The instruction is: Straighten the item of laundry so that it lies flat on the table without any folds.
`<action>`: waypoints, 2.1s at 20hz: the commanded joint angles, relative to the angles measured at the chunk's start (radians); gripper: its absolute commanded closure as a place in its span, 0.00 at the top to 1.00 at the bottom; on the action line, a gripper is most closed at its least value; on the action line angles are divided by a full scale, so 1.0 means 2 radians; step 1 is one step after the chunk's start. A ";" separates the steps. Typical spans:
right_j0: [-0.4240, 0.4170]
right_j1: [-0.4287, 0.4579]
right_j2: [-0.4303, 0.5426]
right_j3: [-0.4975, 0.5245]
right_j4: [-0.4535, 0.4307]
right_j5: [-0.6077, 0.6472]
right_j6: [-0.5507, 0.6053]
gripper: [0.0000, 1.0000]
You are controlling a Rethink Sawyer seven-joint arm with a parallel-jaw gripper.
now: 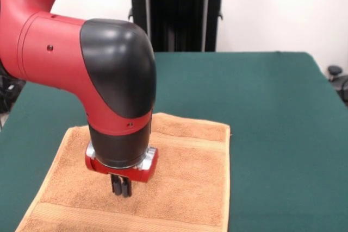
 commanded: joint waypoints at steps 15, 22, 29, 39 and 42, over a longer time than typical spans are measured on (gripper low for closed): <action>0.001 -0.054 0.042 0.136 0.021 -0.060 0.049 0.00; -0.051 -0.172 0.047 0.320 0.001 -0.114 -0.024 0.00; -0.092 -0.198 0.064 0.394 -0.037 -0.196 -0.034 0.00; -0.107 -0.184 0.081 0.406 -0.069 -0.245 -0.009 0.00; -0.110 -0.181 0.084 0.410 -0.065 -0.246 0.000 0.00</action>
